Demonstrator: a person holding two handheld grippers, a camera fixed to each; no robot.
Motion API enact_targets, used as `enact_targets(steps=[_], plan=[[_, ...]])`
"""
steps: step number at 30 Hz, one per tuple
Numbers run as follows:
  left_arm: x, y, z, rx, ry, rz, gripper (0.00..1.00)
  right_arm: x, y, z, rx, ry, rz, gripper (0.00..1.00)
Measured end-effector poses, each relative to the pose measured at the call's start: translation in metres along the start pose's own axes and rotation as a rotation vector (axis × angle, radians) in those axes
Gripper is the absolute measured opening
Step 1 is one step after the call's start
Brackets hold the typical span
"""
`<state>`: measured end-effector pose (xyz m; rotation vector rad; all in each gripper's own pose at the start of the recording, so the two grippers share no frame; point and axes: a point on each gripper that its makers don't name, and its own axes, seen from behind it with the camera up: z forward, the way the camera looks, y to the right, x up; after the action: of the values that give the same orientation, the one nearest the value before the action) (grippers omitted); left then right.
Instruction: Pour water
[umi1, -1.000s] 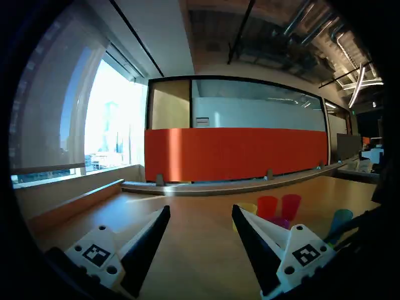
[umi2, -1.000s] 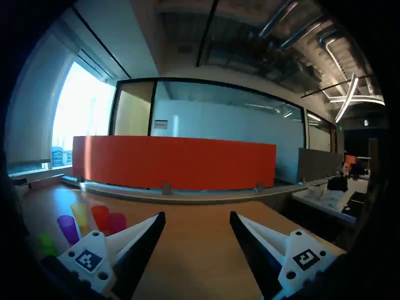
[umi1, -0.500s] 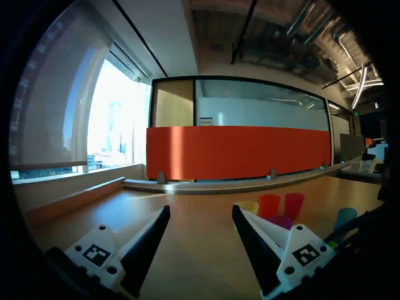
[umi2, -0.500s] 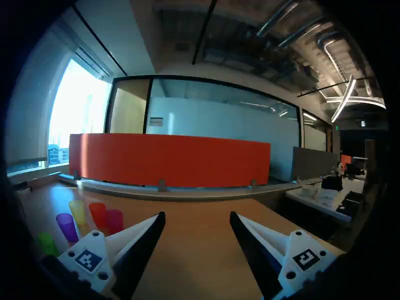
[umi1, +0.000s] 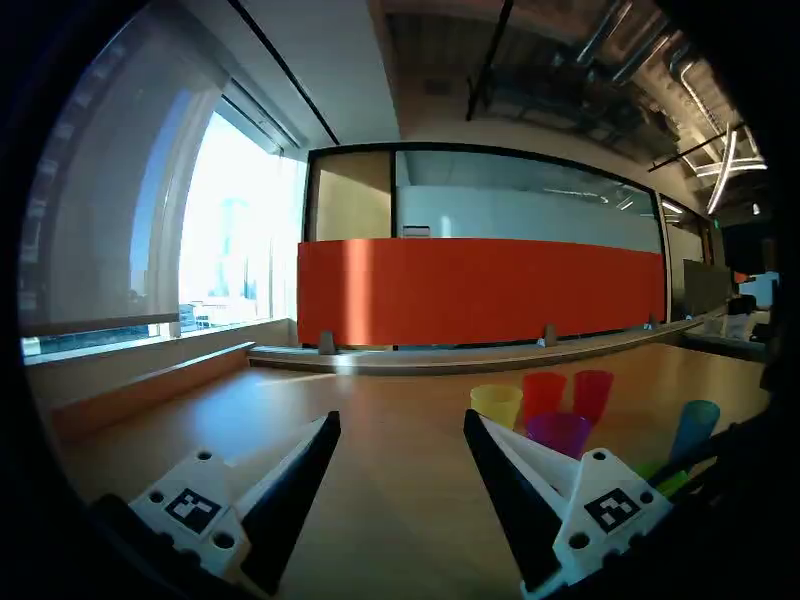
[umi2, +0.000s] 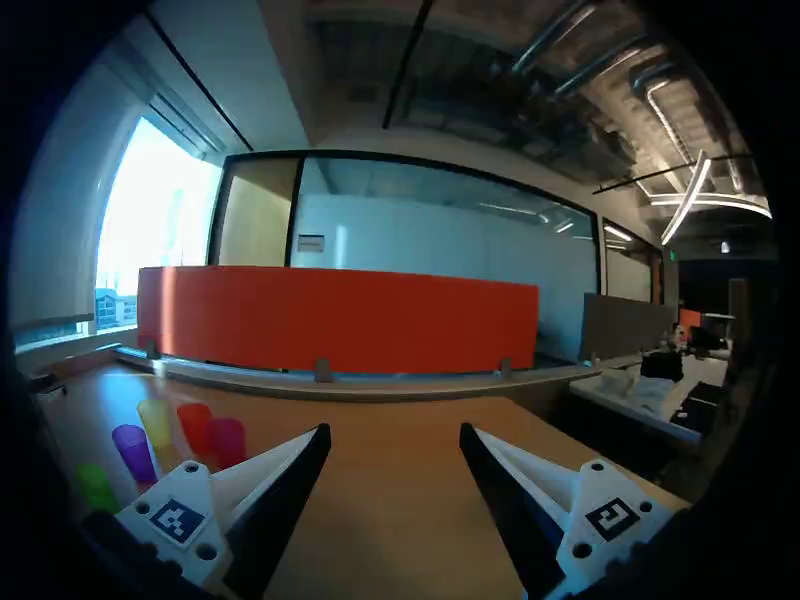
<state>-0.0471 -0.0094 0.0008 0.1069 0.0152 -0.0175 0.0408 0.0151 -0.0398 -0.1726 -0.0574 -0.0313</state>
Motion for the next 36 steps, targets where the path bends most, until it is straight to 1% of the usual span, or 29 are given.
enact_targets(steps=[12,18,30,36], plan=[[-0.008,-0.004,-0.002,0.010,-0.009,-0.013,0.92,0.005,0.000,0.000,-0.003,0.004,-0.007,1.00],[-0.008,-0.002,-0.003,0.008,-0.008,0.001,0.92,0.004,0.000,0.000,-0.004,0.006,-0.005,1.00],[-0.009,0.000,-0.004,0.002,-0.010,0.003,0.91,0.005,0.001,-0.002,-0.001,0.013,-0.013,1.00],[-0.009,0.000,-0.004,0.002,-0.010,0.004,0.92,0.011,0.001,-0.005,0.005,0.040,-0.012,1.00]])
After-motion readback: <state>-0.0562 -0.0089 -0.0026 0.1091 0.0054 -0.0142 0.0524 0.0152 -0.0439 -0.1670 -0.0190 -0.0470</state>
